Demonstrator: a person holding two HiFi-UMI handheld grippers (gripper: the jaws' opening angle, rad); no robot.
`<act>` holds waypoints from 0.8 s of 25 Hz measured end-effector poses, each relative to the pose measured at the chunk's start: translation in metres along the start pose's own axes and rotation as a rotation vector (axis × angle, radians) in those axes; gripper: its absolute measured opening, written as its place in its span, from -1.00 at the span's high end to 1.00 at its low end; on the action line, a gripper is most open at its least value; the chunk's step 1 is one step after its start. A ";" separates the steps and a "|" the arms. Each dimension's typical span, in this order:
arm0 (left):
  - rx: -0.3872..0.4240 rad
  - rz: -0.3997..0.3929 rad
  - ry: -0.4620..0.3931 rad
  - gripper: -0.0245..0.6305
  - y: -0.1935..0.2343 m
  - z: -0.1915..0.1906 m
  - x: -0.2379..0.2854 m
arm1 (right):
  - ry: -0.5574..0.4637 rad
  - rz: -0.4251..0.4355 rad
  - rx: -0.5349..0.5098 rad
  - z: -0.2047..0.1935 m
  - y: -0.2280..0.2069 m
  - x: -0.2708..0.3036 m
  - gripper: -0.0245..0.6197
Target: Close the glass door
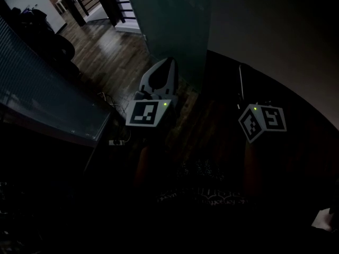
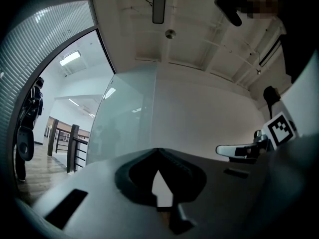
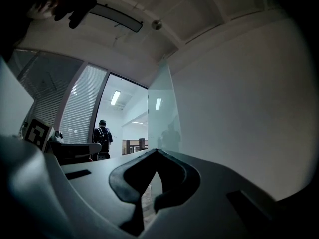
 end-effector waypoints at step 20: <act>0.015 0.087 -0.023 0.92 0.031 -0.010 0.153 | -0.017 0.112 -0.017 -0.036 -0.094 0.156 0.93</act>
Point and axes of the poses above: the fingertips, and each gripper's own axes: x forward along the fingers, y to its left, z out of its top, the point moved 10 cm from there along -x, backward along the fingers, and after that the axes turned 12 degrees about -x, right-handed, at the moved point
